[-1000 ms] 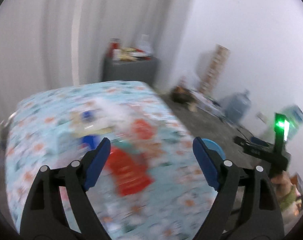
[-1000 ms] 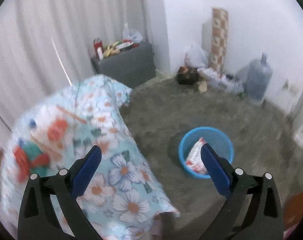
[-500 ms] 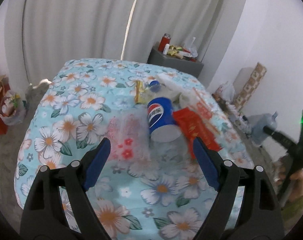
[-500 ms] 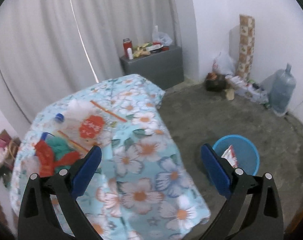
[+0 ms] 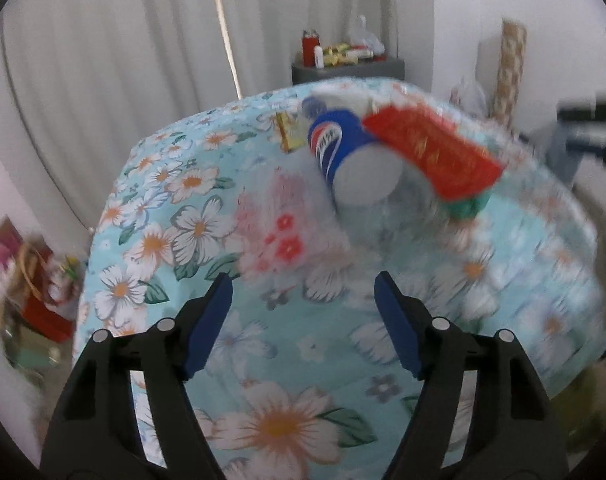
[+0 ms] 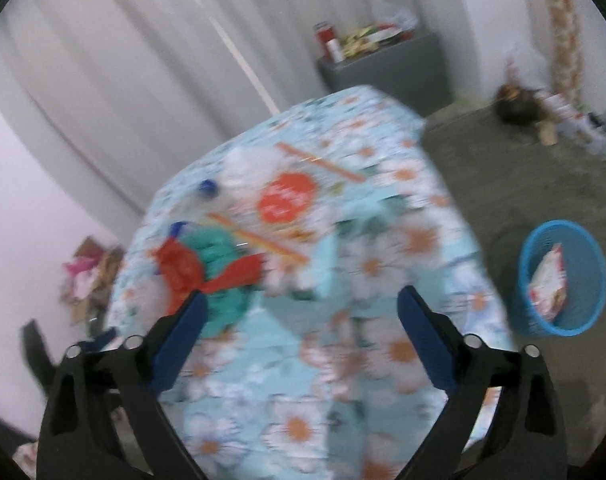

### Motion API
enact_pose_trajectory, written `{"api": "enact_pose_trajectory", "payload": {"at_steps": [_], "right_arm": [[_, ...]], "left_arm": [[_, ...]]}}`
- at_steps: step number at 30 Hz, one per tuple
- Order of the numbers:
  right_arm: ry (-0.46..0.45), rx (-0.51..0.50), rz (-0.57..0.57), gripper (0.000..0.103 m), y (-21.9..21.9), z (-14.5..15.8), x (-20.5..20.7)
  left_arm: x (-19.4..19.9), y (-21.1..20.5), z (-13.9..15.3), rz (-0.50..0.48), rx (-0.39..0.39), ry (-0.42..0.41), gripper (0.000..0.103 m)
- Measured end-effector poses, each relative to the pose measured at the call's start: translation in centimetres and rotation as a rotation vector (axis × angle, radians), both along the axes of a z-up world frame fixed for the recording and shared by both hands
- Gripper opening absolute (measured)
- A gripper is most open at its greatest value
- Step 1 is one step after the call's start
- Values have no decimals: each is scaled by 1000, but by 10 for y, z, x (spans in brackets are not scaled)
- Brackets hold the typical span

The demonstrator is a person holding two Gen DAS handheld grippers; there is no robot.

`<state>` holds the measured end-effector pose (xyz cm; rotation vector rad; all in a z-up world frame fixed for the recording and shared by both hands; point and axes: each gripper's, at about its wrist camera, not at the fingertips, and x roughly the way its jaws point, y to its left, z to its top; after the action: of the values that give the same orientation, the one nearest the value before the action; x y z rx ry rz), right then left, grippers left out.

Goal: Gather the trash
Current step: 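Grasp the clear plastic bag with the left gripper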

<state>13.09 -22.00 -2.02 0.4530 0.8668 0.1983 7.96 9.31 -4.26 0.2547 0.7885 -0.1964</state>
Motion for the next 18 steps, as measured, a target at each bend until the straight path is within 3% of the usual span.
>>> {"api": "enact_pose_trajectory", "payload": {"at_steps": [7, 11, 18], "right_arm": [[45, 133, 142, 75, 40, -1, 24], [82, 194, 189, 66, 55, -5, 32], [131, 271, 247, 51, 71, -12, 40]], "left_arm": [[13, -10, -28, -51, 199, -52, 66], [18, -14, -30, -74, 236, -88, 62], [26, -17, -31, -89, 254, -120, 43]]}}
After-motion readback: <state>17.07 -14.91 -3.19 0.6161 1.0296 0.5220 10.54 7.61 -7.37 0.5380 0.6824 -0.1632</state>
